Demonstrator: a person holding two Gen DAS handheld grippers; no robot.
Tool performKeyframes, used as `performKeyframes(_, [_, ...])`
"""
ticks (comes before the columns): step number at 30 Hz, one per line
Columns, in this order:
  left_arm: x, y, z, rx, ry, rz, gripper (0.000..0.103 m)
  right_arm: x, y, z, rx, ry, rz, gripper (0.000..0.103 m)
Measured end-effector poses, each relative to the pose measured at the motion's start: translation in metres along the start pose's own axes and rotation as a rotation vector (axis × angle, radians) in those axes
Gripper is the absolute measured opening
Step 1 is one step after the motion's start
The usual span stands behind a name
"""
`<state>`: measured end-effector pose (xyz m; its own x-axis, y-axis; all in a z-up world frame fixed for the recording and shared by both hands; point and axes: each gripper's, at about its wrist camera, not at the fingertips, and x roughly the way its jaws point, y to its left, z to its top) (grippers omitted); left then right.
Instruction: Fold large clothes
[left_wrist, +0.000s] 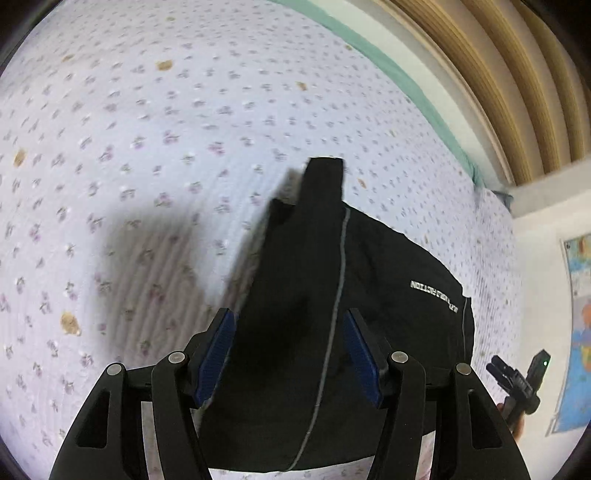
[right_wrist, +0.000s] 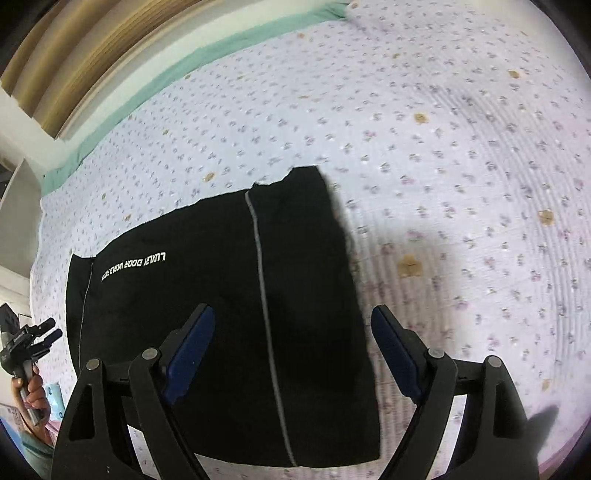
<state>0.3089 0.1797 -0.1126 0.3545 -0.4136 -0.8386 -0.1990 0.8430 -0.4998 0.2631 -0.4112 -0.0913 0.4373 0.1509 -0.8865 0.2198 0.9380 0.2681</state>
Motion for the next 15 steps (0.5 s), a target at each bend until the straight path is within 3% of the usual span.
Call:
performKeyframes(5, [0.01, 0.003, 0.006, -0.029, 0.032, 0.002, 0.067, 0.003, -0.011, 0.004, 0.006, 0.009, -0.027, 0.088])
performKeyframes(10, [0.047, 0.001, 0.013, -0.038, 0.086, -0.045, 0.067, 0.019, -0.017, -0.001, 0.008, 0.04, -0.03, 0.088])
performKeyframes(15, [0.068, 0.013, 0.017, -0.087, 0.098, -0.049, 0.067, 0.05, -0.028, -0.008, 0.021, 0.117, -0.002, 0.088])
